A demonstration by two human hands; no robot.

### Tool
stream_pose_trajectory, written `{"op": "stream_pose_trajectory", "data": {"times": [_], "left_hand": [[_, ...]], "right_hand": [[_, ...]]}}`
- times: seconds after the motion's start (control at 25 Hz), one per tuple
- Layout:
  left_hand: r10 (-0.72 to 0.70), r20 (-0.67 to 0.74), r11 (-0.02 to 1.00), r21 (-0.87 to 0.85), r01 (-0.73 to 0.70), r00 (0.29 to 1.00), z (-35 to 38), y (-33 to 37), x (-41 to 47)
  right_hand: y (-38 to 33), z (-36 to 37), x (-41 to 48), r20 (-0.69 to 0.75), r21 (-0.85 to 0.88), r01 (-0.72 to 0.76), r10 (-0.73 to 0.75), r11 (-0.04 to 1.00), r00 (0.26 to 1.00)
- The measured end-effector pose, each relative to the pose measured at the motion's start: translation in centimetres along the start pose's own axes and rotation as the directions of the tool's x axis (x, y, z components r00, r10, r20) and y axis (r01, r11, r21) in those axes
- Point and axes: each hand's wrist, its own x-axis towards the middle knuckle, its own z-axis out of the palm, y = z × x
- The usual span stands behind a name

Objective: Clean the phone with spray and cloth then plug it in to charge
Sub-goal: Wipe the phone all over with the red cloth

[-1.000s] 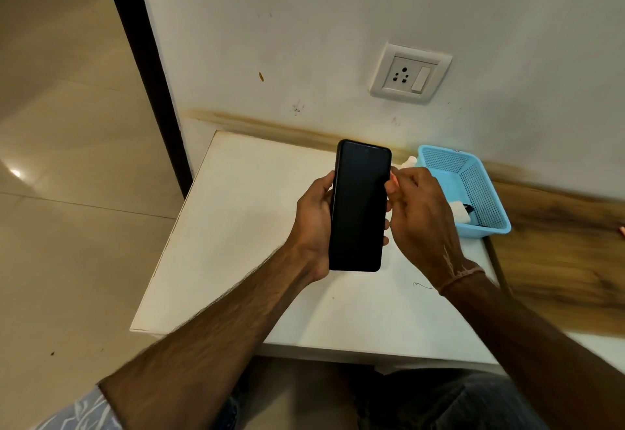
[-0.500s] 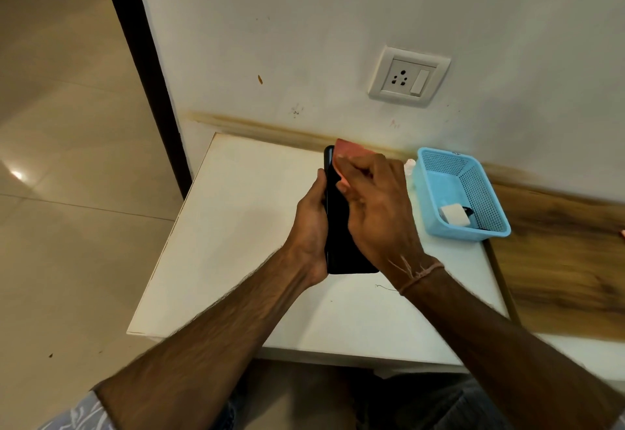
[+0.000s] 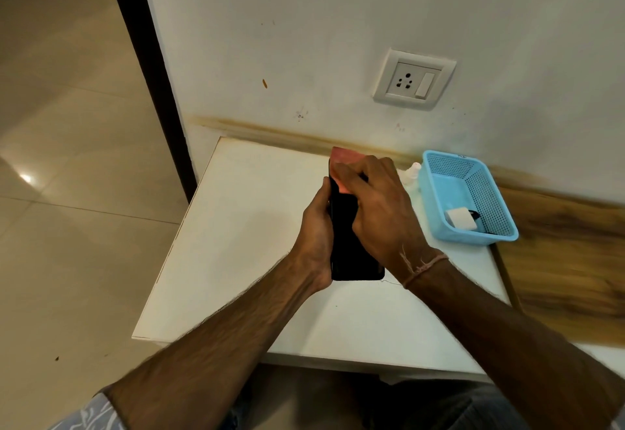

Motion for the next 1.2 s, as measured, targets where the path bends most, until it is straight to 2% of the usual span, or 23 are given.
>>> {"op": "stream_pose_trajectory", "data": {"times": [0.08,0.2,0.28,0.4,0.56,0.76,0.88,1.0,1.12,1.2], "left_hand": [[0.016,0.037,1.0,0.002,-0.017,0.999,-0.1,0.0,0.1],[-0.026,0.054,0.998,0.06,0.023,0.998,0.0,-0.3,0.0],[-0.037,0.044,0.997,0.073,0.034,0.998,0.1,-0.5,-0.1],[-0.003,0.034,0.999,0.036,0.002,0.999,0.0,-0.3,0.1],[0.018,0.041,1.0,-0.007,-0.018,0.999,-0.2,-0.2,0.4],[-0.033,0.079,0.999,-0.003,0.033,0.996,-0.3,-0.6,0.5],[-0.023,0.049,0.999,-0.041,0.025,0.999,0.0,-0.8,0.5],[-0.016,0.028,0.996,-0.085,0.018,0.999,0.2,-0.8,0.4],[-0.016,0.054,0.998,-0.062,0.019,0.998,-0.1,-0.8,0.6],[-0.033,0.047,0.999,-0.036,0.035,0.998,-0.1,-0.8,0.6]], "right_hand": [[1.4,-0.6,0.0,0.02,-0.109,0.037,-0.035,0.993,0.999],[3.4,-1.7,-0.1,-0.037,-0.136,-0.102,0.097,0.985,0.995],[3.2,-1.6,-0.2,-0.051,-0.152,-0.139,0.132,0.979,0.99],[1.7,-0.9,0.2,-0.046,-0.128,-0.067,0.061,0.99,0.997],[1.2,-1.0,0.4,0.028,-0.083,-0.018,0.021,0.996,0.999],[3.3,-2.2,0.2,-0.044,-0.183,-0.183,0.178,0.966,0.983],[1.5,-1.3,0.8,-0.025,-0.164,-0.141,0.139,0.976,0.99],[-0.2,-0.5,1.1,0.02,-0.035,-0.112,0.113,0.993,0.993],[1.5,-1.2,0.7,0.039,-0.114,-0.072,0.077,0.991,0.996],[3.0,-1.9,0.5,0.015,-0.161,-0.136,0.14,0.978,0.99]]}}
